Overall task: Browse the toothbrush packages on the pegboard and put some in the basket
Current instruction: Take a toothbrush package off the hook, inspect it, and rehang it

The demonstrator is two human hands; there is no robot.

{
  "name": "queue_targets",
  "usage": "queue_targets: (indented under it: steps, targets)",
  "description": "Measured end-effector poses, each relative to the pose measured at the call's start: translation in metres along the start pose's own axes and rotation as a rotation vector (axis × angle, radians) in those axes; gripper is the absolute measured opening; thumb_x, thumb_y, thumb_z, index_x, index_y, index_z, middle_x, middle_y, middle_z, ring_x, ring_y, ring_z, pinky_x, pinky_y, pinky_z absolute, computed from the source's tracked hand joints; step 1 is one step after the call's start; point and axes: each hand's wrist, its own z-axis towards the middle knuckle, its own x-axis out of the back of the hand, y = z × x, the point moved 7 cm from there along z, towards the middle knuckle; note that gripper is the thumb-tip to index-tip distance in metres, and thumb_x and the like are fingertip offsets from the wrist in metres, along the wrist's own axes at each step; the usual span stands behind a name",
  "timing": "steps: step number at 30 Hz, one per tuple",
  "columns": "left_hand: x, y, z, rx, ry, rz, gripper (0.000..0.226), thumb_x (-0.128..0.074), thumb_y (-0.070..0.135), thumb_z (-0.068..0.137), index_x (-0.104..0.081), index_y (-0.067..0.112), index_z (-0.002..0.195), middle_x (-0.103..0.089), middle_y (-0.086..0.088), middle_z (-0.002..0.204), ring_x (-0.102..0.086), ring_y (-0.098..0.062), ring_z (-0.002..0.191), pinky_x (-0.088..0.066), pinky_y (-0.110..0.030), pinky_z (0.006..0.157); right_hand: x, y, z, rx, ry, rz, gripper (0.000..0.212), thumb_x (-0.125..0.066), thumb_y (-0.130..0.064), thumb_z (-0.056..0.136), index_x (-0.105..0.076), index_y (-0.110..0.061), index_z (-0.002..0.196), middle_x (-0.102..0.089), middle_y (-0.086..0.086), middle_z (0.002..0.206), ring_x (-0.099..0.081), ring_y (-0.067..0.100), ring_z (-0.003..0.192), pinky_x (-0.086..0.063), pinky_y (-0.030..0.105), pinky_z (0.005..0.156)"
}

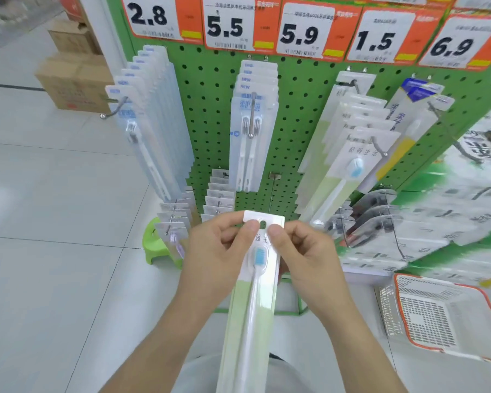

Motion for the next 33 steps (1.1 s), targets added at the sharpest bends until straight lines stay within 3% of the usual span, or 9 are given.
queue_targets:
  steps: [4,8,13,17,21,24,27,30,33]
  targets:
    - [0.004,0.003,-0.010,0.000,-0.026,0.038,0.026,-0.063,0.012,0.097,-0.073,0.036,0.099,-0.079,0.009,0.082,-0.074,-0.008,0.074,-0.054,-0.014,0.068,-0.006,0.004,0.000,-0.030,-0.097,0.016,0.013,-0.063,-0.016,0.096,-0.069,-0.005,0.093,-0.068,-0.001,0.069,-0.057,0.016,0.054,-0.051,0.033,0.046]
    - [0.003,0.010,-0.020,-0.055,-0.046,0.135,0.053,-0.059,0.015,0.100,-0.064,0.067,0.097,-0.077,0.019,0.090,-0.073,-0.018,0.078,-0.055,-0.026,0.070,-0.010,0.014,-0.004,-0.034,-0.089,0.076,0.020,-0.066,-0.027,0.096,-0.071,-0.008,0.100,-0.070,0.006,0.075,-0.059,0.024,0.059,-0.051,0.037,0.047]
    - [0.006,-0.011,-0.035,0.026,-0.008,0.181,0.040,-0.061,0.020,0.099,-0.067,0.060,0.101,-0.078,0.011,0.086,-0.072,-0.028,0.075,-0.057,-0.036,0.072,-0.005,0.025,-0.003,-0.035,-0.008,0.058,0.021,-0.063,-0.031,0.094,-0.069,-0.011,0.095,-0.068,0.012,0.073,-0.057,0.021,0.060,-0.049,0.034,0.053]
    - [0.014,-0.023,-0.038,0.064,0.058,0.198,0.015,-0.064,0.026,0.097,-0.074,0.036,0.098,-0.078,0.004,0.081,-0.073,-0.030,0.078,-0.058,-0.048,0.077,-0.011,0.032,-0.006,-0.080,-0.166,0.062,0.024,-0.059,-0.032,0.100,-0.068,-0.009,0.099,-0.066,0.013,0.073,-0.057,0.026,0.057,-0.050,0.037,0.047]
    - [0.013,-0.020,-0.036,0.092,0.013,0.194,0.018,-0.061,0.016,0.098,-0.072,0.029,0.105,-0.078,0.012,0.086,-0.075,-0.023,0.081,-0.060,-0.038,0.078,-0.011,0.037,-0.010,-0.058,-0.129,0.009,0.023,-0.058,-0.039,0.095,-0.071,-0.020,0.096,-0.060,0.019,0.071,-0.051,0.026,0.059,-0.045,0.053,0.049]
    - [0.013,-0.022,-0.039,0.139,-0.036,0.171,0.023,-0.060,0.012,0.098,-0.072,0.029,0.108,-0.078,0.011,0.082,-0.072,-0.018,0.071,-0.053,-0.019,0.064,-0.012,0.037,-0.010,-0.042,-0.102,-0.015,0.021,-0.056,-0.036,0.095,-0.070,-0.020,0.094,-0.061,0.002,0.068,-0.051,0.019,0.059,-0.045,0.048,0.053]
    - [0.018,-0.022,-0.041,0.160,0.005,0.185,0.025,-0.063,0.008,0.095,-0.072,0.030,0.103,-0.077,0.010,0.074,-0.068,-0.019,0.062,-0.047,-0.013,0.057,-0.017,0.037,-0.011,-0.083,-0.190,0.010,0.021,-0.054,-0.029,0.097,-0.068,-0.015,0.104,-0.063,0.001,0.074,-0.055,0.020,0.063,-0.048,0.048,0.054]
    - [0.020,-0.019,-0.041,0.154,0.045,0.166,0.028,-0.063,0.006,0.094,-0.070,0.032,0.097,-0.075,0.012,0.071,-0.070,-0.022,0.065,-0.048,-0.014,0.057,-0.024,0.035,-0.014,-0.129,-0.287,0.131,0.028,-0.057,-0.014,0.094,-0.064,-0.008,0.120,-0.074,0.002,0.093,-0.066,0.019,0.071,-0.053,0.034,0.057]
    - [0.020,-0.020,-0.040,0.160,0.028,0.159,0.030,-0.063,0.008,0.094,-0.069,0.037,0.096,-0.077,0.009,0.075,-0.069,-0.030,0.072,-0.052,-0.024,0.062,-0.022,0.037,-0.015,-0.101,-0.227,0.148,0.028,-0.060,-0.009,0.090,-0.067,-0.009,0.117,-0.075,0.003,0.092,-0.063,0.019,0.070,-0.052,0.029,0.059]
